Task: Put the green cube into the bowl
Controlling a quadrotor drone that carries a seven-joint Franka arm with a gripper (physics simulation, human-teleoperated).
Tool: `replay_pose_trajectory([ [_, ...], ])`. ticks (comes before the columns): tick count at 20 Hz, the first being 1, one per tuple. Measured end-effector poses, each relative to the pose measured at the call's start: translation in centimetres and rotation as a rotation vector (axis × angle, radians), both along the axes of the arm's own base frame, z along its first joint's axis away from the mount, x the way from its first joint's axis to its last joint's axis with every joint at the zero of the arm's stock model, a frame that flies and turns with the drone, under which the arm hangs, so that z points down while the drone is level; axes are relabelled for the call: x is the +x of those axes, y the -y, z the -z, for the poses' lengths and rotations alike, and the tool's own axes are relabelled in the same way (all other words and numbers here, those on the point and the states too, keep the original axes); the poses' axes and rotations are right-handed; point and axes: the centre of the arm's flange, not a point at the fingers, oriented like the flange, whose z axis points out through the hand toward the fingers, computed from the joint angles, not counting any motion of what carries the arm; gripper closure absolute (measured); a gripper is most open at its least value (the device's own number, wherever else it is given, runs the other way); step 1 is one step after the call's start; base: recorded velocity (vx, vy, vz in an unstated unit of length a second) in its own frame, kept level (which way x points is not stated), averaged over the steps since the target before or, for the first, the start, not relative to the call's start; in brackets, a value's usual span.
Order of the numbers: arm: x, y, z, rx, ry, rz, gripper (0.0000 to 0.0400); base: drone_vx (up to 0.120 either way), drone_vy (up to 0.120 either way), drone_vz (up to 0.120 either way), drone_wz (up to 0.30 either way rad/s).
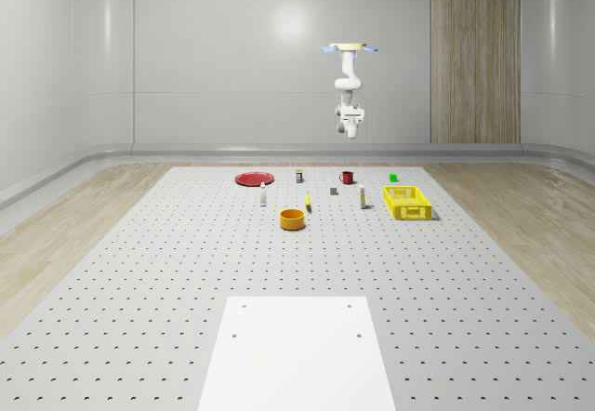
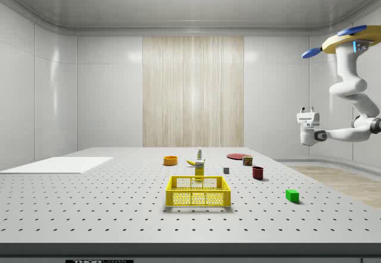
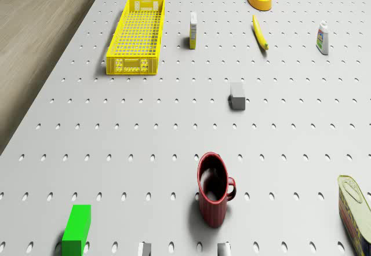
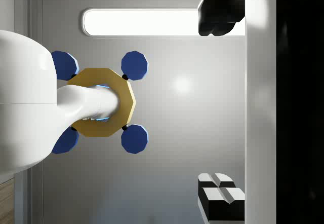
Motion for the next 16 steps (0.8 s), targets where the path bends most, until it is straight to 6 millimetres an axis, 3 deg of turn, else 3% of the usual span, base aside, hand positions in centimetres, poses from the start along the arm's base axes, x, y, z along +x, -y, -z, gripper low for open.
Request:
replay_pose_trajectory([
  [2,-0.3,0.0,-1.5,0.000,0.002,0.000,0.0000,0.040,0.100,0.000,0.000],
  [9,-0.3,0.0,-6.1,0.000,0.007,0.000,0.0000,0.120,0.120,0.000,0.000],
  [16,-0.1,0.0,-8.5,0.000,0.013,0.000,0.0000,0.120,0.120,0.000,0.000],
])
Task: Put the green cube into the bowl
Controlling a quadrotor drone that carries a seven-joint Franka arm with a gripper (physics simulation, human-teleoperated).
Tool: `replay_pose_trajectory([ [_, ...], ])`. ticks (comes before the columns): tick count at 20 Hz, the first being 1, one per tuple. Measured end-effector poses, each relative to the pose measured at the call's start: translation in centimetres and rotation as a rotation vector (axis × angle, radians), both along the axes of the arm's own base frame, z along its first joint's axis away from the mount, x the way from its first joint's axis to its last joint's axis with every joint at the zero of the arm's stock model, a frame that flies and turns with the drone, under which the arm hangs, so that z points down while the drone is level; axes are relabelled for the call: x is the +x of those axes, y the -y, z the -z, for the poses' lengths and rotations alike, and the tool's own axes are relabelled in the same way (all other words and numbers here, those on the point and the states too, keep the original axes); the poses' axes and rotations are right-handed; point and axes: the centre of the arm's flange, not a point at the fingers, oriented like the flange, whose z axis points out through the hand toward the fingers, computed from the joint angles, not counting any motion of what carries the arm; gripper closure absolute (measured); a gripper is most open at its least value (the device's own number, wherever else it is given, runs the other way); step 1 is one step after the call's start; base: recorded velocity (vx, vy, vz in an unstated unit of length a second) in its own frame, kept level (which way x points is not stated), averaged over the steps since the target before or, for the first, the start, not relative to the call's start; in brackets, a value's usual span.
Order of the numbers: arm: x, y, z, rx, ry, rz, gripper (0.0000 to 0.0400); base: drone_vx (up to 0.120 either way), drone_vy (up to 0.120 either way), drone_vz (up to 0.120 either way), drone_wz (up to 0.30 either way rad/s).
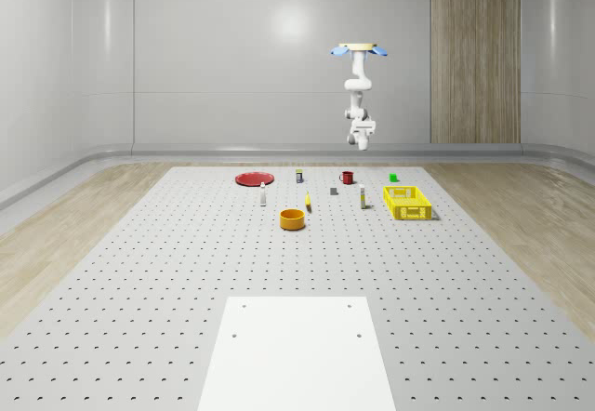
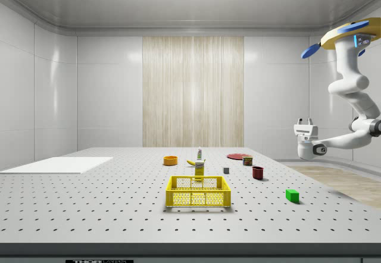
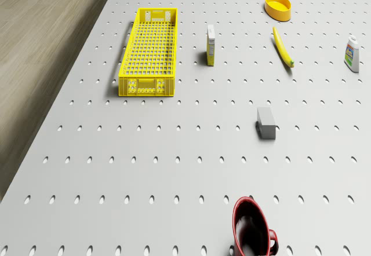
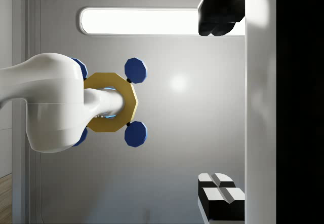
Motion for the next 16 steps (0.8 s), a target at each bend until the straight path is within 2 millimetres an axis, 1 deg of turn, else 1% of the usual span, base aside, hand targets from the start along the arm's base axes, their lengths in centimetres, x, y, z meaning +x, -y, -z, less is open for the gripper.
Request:
replay_pose_trajectory([
  [7,0.02,0.00,-0.66,0.000,0.005,0.000,0.0000,0.120,0.120,0.000,0.000],
  [16,-0.03,-0.01,-0.80,-0.001,0.012,0.000,0.0000,0.004,0.120,0.000,0.000],
])
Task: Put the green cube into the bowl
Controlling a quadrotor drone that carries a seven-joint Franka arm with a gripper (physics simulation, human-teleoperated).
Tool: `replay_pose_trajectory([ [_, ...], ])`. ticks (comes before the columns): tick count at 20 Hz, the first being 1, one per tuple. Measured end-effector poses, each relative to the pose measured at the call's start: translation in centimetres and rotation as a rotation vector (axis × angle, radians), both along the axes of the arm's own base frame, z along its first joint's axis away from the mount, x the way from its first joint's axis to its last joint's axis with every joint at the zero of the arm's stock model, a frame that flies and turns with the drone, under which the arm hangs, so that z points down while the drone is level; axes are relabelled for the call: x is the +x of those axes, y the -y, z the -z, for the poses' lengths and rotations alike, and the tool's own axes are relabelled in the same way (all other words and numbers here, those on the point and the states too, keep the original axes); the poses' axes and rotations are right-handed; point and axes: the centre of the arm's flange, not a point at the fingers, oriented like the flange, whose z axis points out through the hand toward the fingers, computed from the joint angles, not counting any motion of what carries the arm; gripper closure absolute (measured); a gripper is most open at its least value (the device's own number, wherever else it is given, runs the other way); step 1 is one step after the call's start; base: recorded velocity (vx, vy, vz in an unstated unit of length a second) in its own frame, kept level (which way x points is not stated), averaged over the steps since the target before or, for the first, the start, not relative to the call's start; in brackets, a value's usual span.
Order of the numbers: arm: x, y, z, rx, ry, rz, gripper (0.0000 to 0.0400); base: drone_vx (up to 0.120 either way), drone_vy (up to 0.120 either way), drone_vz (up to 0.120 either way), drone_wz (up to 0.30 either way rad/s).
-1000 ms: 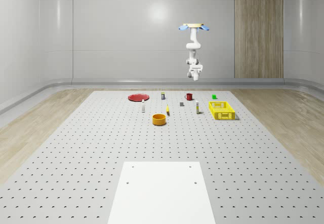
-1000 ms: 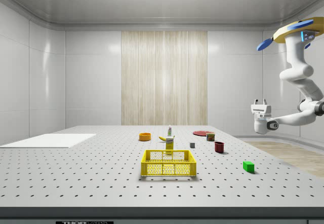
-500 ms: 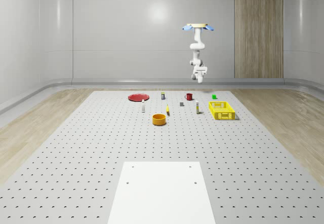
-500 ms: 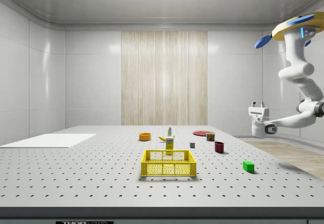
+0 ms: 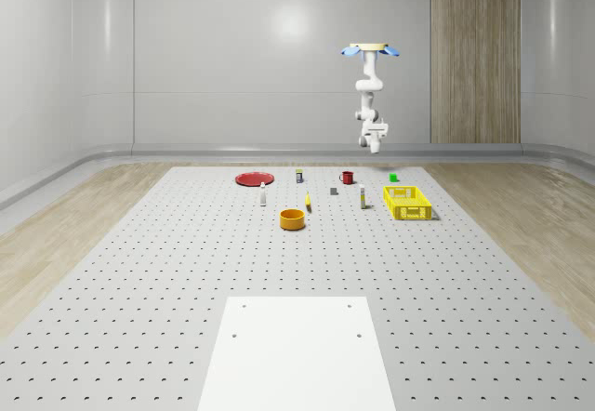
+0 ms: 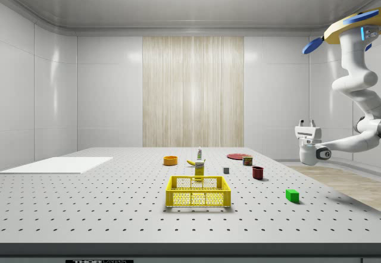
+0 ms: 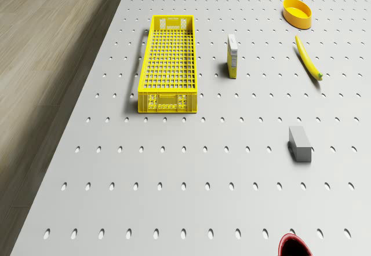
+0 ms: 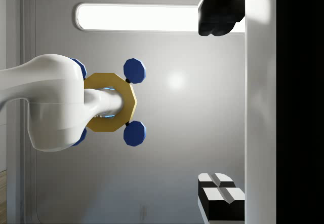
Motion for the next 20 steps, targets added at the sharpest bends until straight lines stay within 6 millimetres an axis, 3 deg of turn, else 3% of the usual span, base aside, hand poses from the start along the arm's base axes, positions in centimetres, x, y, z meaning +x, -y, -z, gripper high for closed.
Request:
replay_pose_trajectory([
  [14,-0.10,-0.08,-0.01,-0.008,0.011,0.000,0.0000,0.000,0.120,0.000,0.000],
  [20,-0.15,-0.23,-0.01,-0.023,0.015,0.000,0.0000,0.120,0.120,0.000,0.000],
])
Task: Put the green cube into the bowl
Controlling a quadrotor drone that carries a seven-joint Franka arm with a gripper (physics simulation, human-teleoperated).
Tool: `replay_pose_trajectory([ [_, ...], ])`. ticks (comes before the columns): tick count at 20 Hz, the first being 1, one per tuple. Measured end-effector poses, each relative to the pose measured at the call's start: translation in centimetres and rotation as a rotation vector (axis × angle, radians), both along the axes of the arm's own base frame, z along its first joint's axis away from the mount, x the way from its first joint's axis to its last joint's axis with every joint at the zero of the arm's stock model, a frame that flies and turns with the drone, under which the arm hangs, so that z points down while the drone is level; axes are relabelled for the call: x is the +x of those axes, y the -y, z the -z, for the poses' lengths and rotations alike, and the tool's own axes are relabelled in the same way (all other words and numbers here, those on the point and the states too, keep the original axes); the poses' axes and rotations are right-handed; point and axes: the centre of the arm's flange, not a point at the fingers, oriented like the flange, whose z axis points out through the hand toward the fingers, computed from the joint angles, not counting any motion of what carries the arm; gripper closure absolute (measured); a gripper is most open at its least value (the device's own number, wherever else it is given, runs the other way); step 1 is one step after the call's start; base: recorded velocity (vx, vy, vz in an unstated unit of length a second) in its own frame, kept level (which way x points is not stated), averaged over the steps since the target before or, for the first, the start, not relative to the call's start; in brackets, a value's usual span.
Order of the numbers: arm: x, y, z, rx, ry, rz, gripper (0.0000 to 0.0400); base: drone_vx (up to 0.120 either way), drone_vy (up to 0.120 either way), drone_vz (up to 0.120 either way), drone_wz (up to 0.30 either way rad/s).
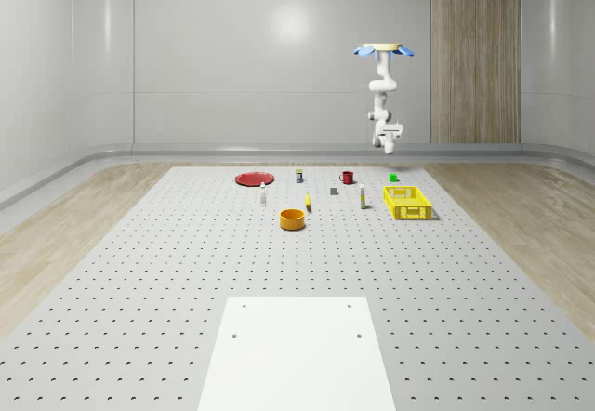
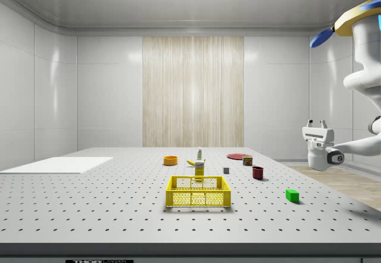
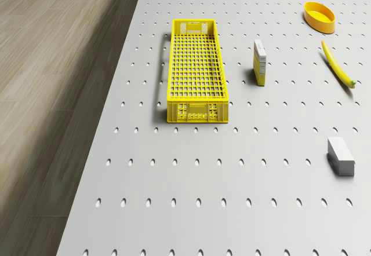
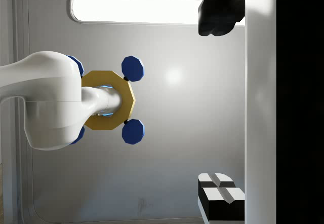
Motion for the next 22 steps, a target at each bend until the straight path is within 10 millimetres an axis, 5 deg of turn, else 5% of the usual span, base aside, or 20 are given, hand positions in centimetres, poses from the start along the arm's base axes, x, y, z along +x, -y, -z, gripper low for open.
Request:
replay_pose_trajectory([
  [9,-0.1,-0.9,0.1,-0.086,0.007,0.002,0.0000,0.120,0.009,-0.031,0.000],
  [14,-0.1,-2.3,0.3,-0.231,0.010,0.006,0.0000,0.016,0.000,-0.080,0.000],
  [18,-0.1,-4.5,1.2,-0.470,0.013,0.012,0.0000,0.000,0.000,-0.120,0.000],
  [22,0.0,-7.7,4.0,-0.901,0.013,0.024,0.0000,0.000,0.000,-0.120,0.000],
])
